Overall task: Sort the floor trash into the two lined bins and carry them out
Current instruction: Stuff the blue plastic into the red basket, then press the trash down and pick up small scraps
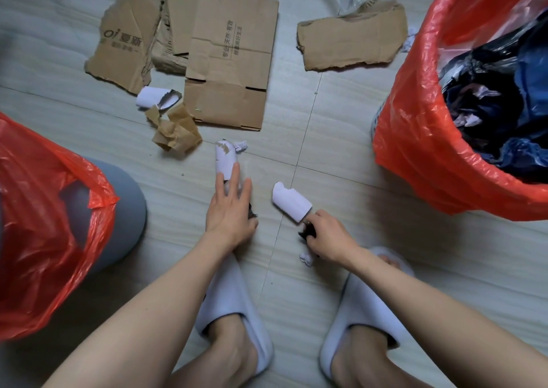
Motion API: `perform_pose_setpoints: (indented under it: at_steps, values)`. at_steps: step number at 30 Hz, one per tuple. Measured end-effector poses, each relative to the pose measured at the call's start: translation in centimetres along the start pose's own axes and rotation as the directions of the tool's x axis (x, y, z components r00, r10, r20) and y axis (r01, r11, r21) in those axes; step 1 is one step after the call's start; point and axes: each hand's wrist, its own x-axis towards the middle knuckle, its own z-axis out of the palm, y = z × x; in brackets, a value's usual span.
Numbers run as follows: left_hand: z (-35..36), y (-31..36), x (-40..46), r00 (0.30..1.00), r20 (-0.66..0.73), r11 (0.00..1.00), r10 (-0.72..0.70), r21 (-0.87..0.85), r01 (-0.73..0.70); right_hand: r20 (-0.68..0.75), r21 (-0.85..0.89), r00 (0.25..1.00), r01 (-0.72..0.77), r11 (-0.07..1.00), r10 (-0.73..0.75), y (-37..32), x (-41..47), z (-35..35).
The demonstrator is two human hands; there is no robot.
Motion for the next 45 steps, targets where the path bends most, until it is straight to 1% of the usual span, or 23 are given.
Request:
perform_pose_setpoints:
  at_steps: [3,5,8,10,13,15,17,21,23,24,27,28,30,32,34,36,38,40,42,45]
  values:
    - [0.2,0.0,-0.1,0.999,-0.04,1.0,-0.018,-0.001,0.018,0.094,-0.065,0.994,0.056,0.996,-0.05,-0.2,-0.8,0.2]
    - [0.1,0.0,-0.2,0.997,-0.082,1.0,-0.016,-0.012,0.015,0.163,-0.159,0.982,0.126,0.979,-0.1,-0.5,-1.4,0.9]
    - [-0.2,0.1,-0.2,0.993,-0.108,0.996,-0.043,-0.081,0.035,0.224,-0.378,0.956,0.265,0.887,-0.19,-0.8,-2.0,2.0]
    - [-0.2,0.0,-0.3,0.994,-0.104,0.994,-0.039,-0.11,0.028,0.24,-0.449,0.947,0.304,0.84,-0.215,-1.0,-2.1,2.3]
    - [0.0,-0.4,-0.4,0.992,-0.128,0.998,-0.022,-0.061,0.014,0.222,-0.462,0.949,0.305,0.833,-0.225,-1.3,-1.7,2.1]
    - [0.1,-0.8,-0.4,0.988,-0.149,0.999,-0.042,0.004,0.043,0.225,-0.464,0.95,0.301,0.833,-0.218,-1.5,-1.5,1.7]
    - [0.1,-0.9,-0.4,0.985,-0.158,0.997,-0.063,0.026,0.068,0.225,-0.472,0.95,0.3,0.829,-0.215,-1.7,-1.4,1.6]
    - [0.0,-0.8,-0.4,0.984,-0.162,0.997,-0.07,-0.021,0.068,0.248,-0.481,0.951,0.287,0.828,-0.185,-2.2,-1.5,1.8]
    - [-0.1,-0.8,-0.4,0.984,-0.159,0.993,-0.084,-0.093,0.069,0.26,-0.446,0.956,0.246,0.861,-0.138,-2.5,-1.2,1.4]
    - [-0.1,-0.9,-0.5,0.984,-0.149,0.987,-0.097,-0.143,0.076,0.261,-0.395,0.958,0.221,0.892,-0.122,-2.8,-0.9,0.9]
    - [-0.3,-1.6,-0.7,0.982,-0.142,0.962,-0.125,-0.26,0.085,0.205,-0.128,0.971,0.147,0.981,-0.119,-3.7,0.3,-1.3]
    - [-0.4,-1.9,-0.7,0.98,-0.154,0.958,-0.128,-0.276,0.082,0.154,-0.053,0.979,0.141,0.989,-0.131,-4.3,0.8,-2.5]
    - [-0.7,-2.6,-0.8,0.975,-0.176,0.956,-0.135,-0.283,0.081,0.007,-0.006,0.982,0.189,0.982,-0.189,-5.8,2.4,-5.0]
    - [-1.1,-3.2,-0.6,0.97,-0.173,0.936,-0.17,-0.336,0.104,-0.123,-0.031,0.962,0.24,0.97,-0.242,-7.4,4.4,-6.8]
    - [-1.7,-3.7,-0.4,0.959,-0.155,0.877,-0.236,-0.459,0.142,-0.184,-0.086,0.934,0.294,0.952,-0.306,-9.0,6.4,-7.7]
    - [-2.2,-4.3,-0.2,0.945,-0.156,0.83,-0.288,-0.532,0.165,-0.175,-0.185,0.908,0.349,0.919,-0.38,-10.6,8.3,-7.8]
    - [-2.6,-4.6,-0.1,0.944,-0.155,0.817,-0.29,-0.554,0.16,-0.148,-0.289,0.89,0.378,0.88,-0.431,-11.9,9.7,-7.5]
    - [-3.1,-4.7,-0.1,0.948,-0.156,0.819,-0.276,-0.554,0.147,-0.119,-0.378,0.884,0.381,0.844,-0.453,-12.6,10.6,-6.8]
    - [-3.5,-4.7,0.0,0.951,-0.141,0.833,-0.277,-0.529,0.164,-0.107,-0.451,0.879,0.374,0.811,-0.465,-12.6,10.9,-5.9]
    - [-3.8,-4.5,-0.1,0.953,-0.126,0.849,-0.277,-0.497,0.181,-0.114,-0.511,0.862,0.375,0.774,-0.493,-11.8,10.7,-5.2]
